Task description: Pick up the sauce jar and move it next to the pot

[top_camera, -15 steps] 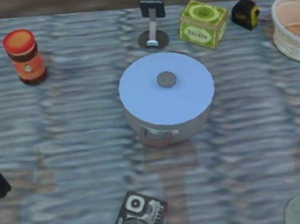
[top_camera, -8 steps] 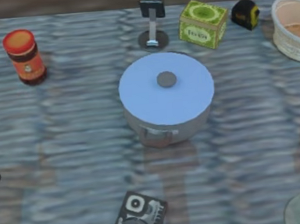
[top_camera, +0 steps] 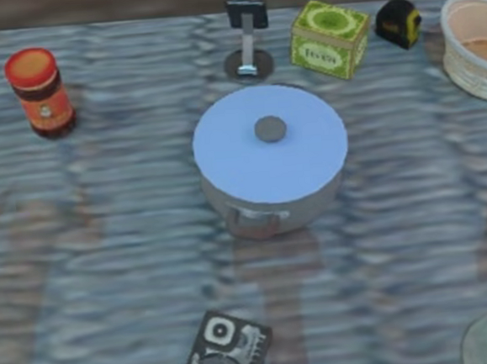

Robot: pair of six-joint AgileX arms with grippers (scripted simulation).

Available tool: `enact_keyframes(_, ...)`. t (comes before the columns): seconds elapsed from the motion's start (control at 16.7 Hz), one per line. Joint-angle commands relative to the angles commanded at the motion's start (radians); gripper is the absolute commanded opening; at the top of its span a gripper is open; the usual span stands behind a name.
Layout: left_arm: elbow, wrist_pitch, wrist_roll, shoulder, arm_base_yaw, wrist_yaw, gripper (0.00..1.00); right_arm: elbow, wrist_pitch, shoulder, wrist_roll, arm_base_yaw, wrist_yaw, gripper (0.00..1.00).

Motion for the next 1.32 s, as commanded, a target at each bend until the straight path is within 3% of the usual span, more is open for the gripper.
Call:
enact_keyframes(0.42,0.56,-0.418,0.145,0.732,-0.002,0.067,1.0,0.0,0.0,0.0,0.0,0.0,0.0,1.0)
enact_keyframes(0.78,1.04,-0.756,0.265,1.362,0.011,0.088,1.0,0.0,0.0,0.0,0.0,0.0,0.0,1.0)
enact_keyframes(1.32,1.612,-0.964,0.401,1.89,0.038,0.076,1.0,0.0,0.0,0.0,0.0,0.0,0.0,1.0)
